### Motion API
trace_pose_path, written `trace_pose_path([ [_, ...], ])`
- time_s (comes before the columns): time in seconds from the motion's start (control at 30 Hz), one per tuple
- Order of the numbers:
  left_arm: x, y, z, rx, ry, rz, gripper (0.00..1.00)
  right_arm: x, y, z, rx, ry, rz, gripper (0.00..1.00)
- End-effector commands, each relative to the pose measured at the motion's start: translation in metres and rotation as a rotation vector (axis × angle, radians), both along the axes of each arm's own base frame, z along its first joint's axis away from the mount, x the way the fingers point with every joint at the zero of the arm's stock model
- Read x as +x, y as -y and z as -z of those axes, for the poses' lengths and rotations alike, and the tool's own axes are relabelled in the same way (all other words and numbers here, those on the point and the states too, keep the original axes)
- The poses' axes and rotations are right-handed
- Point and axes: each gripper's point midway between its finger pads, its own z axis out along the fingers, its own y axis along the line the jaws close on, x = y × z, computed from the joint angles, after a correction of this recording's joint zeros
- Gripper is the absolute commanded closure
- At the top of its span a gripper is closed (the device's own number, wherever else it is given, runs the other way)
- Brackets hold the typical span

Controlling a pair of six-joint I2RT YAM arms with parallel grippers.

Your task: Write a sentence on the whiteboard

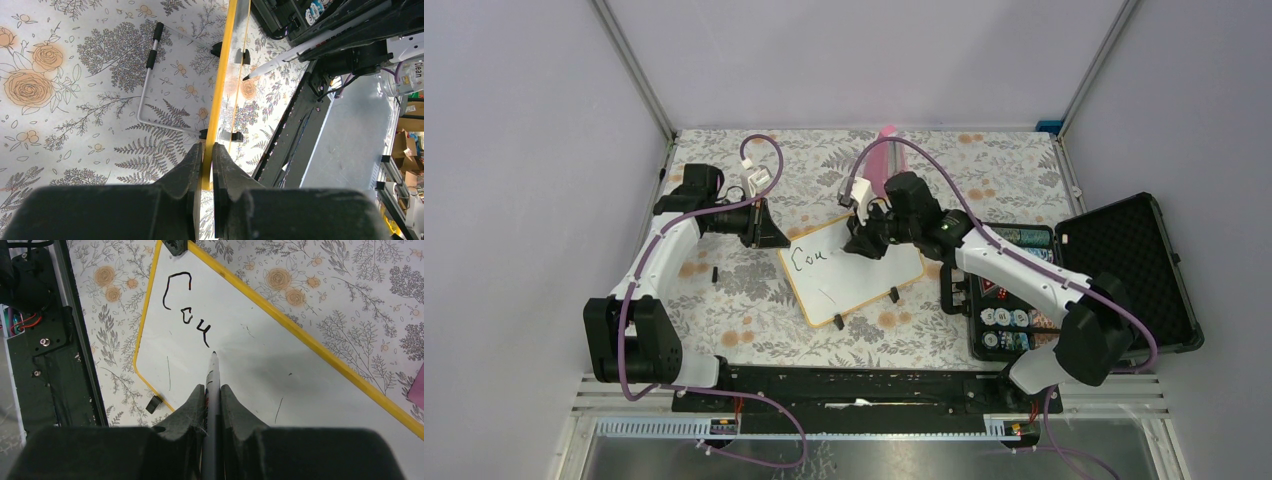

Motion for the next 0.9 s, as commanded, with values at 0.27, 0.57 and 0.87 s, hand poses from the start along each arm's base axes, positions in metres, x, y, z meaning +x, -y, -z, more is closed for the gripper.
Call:
trace_pose_path([
  [0.27, 0.003, -0.002, -0.002, 0.013, 0.040, 0.001, 1.00, 0.005, -0.028, -0.030, 0.075, 0.053, -0.044, 1.00],
  [0.57, 0.003, -0.002, -0.002, 0.013, 0.040, 0.002, 1.00, 0.011, -0.030, -0.026, 0.060, 0.064, -0.034, 1.00],
  [0.87, 0.003, -0.003, -0.002, 0.014, 0.042, 0.001, 1.00, 0.020, -0.025, -0.021, 0.034, 0.091, 0.007, 1.00],
])
